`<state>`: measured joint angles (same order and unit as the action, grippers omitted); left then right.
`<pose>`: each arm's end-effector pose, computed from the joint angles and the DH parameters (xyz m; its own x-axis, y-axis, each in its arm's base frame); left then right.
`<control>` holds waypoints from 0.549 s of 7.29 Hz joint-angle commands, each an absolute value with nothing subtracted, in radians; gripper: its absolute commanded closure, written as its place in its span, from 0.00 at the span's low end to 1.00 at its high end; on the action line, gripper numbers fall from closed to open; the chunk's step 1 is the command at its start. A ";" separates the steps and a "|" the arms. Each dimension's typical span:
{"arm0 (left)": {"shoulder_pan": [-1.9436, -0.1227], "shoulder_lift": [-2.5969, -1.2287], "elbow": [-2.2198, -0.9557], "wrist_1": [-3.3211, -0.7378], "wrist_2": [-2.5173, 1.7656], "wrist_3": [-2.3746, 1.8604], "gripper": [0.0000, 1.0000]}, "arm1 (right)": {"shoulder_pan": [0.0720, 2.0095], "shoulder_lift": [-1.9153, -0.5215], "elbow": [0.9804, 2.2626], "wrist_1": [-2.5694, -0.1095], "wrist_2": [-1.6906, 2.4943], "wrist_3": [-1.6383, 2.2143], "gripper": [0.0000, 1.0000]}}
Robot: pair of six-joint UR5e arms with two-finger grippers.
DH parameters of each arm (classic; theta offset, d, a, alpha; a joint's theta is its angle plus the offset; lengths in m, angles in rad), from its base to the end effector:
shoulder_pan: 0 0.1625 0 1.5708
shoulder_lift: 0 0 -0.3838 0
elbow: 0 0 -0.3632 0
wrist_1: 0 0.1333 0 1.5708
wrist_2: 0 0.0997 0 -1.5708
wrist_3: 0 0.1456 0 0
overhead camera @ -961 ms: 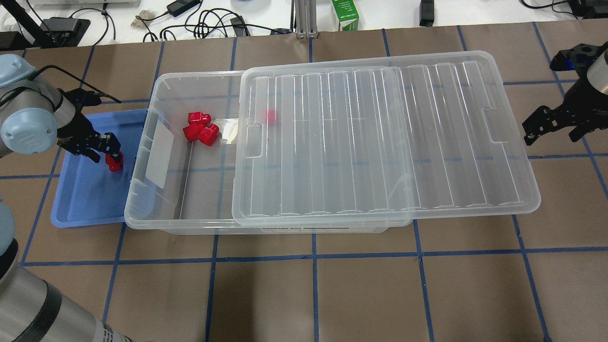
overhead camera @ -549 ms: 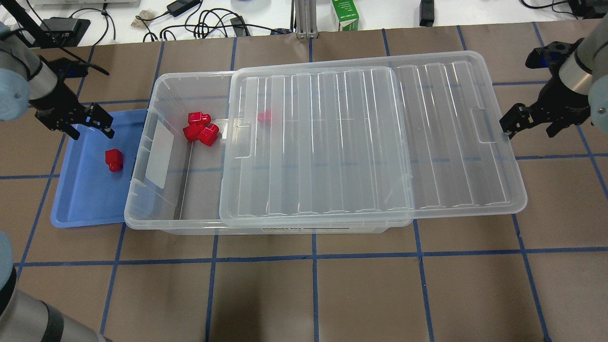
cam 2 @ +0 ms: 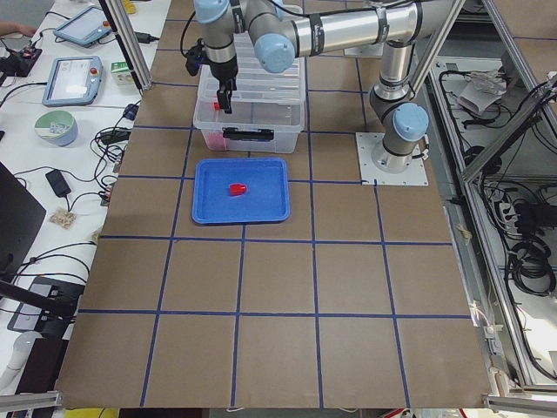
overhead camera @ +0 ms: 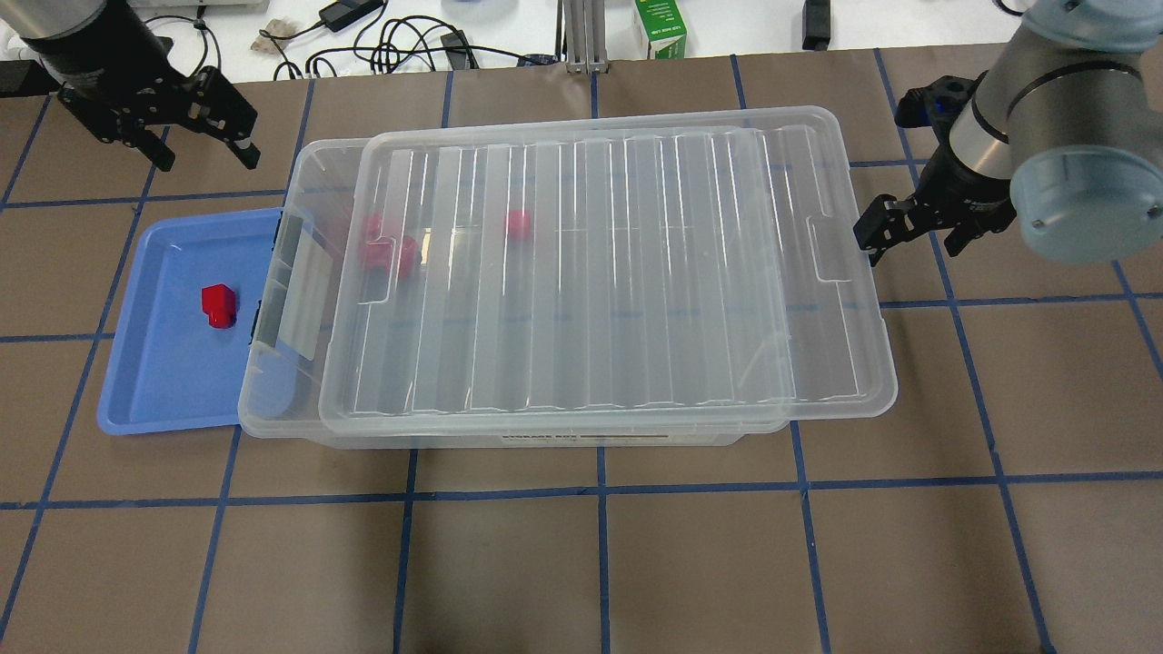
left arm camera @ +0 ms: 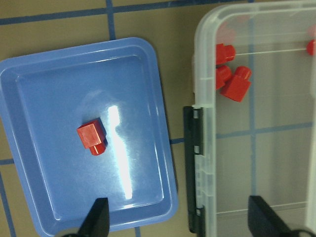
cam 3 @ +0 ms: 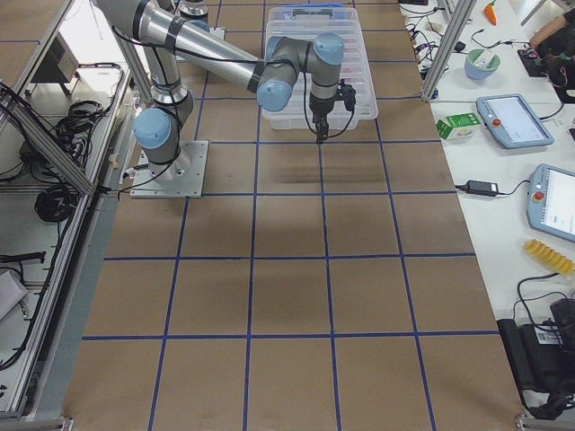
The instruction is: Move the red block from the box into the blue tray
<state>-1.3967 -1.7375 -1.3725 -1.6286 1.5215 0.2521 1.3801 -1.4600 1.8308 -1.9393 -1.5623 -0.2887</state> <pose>-0.0478 -0.5390 0.4045 -0.9956 0.0768 0.0542 0.0776 0.9969 0.0131 0.0411 -0.4971 0.2665 -0.9952 -0.0978 -0.0088 -0.0978 0.9952 -0.0002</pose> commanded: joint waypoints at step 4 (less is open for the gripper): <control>-1.575 -1.592 -1.456 -1.651 1.557 0.100 0.00 | 1.482 -1.457 1.825 -1.968 -1.563 -0.176 0.00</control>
<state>-1.5684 -1.6192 -1.4439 -1.6556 1.5517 0.1053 1.4751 -1.4536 1.8283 -1.9613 -1.5631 -0.1819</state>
